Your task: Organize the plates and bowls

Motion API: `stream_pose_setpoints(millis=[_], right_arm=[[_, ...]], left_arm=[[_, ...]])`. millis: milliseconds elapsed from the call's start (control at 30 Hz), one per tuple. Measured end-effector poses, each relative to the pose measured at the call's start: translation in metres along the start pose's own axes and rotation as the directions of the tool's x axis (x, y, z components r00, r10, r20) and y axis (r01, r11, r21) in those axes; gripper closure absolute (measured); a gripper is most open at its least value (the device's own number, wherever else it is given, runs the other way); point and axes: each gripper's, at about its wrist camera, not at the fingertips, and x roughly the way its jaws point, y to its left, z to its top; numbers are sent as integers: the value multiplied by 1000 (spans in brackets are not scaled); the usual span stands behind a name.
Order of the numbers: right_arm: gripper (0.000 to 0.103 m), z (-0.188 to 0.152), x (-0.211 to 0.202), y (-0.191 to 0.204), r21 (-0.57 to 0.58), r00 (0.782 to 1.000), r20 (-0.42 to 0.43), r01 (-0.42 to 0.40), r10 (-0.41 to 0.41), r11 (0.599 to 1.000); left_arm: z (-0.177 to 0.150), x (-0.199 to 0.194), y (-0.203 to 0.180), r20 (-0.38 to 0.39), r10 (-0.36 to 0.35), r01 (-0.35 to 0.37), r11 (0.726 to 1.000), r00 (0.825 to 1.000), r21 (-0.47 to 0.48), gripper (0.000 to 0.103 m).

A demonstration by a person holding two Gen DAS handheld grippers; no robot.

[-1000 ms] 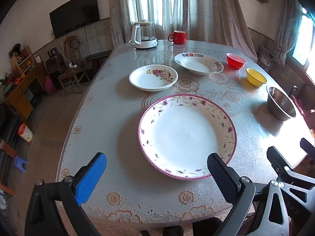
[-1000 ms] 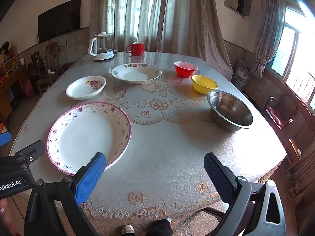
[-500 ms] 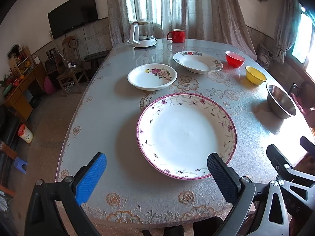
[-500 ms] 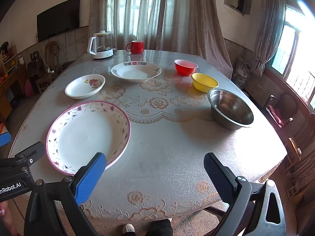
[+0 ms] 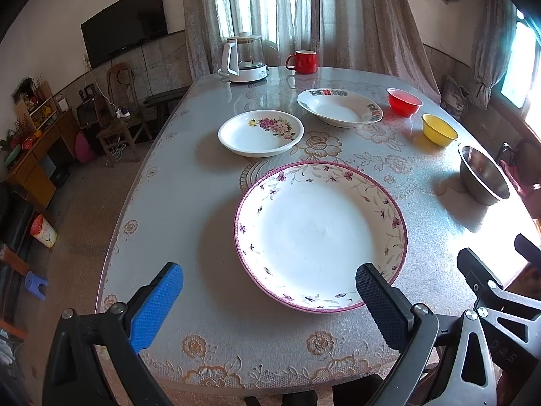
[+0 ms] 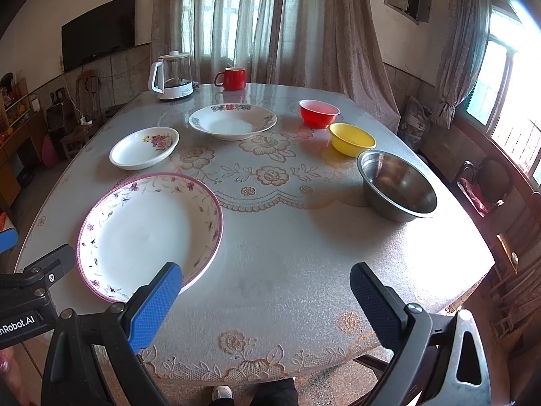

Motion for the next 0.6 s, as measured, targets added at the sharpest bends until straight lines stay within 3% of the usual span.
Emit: stream_pose_setpoints(millis=[600], right_arm=[[2,4,4,-1,5,1000,-9,3,-3,1000]], left_arm=[[4,3,1,-3,-2,2,1000,1000,-3,0]])
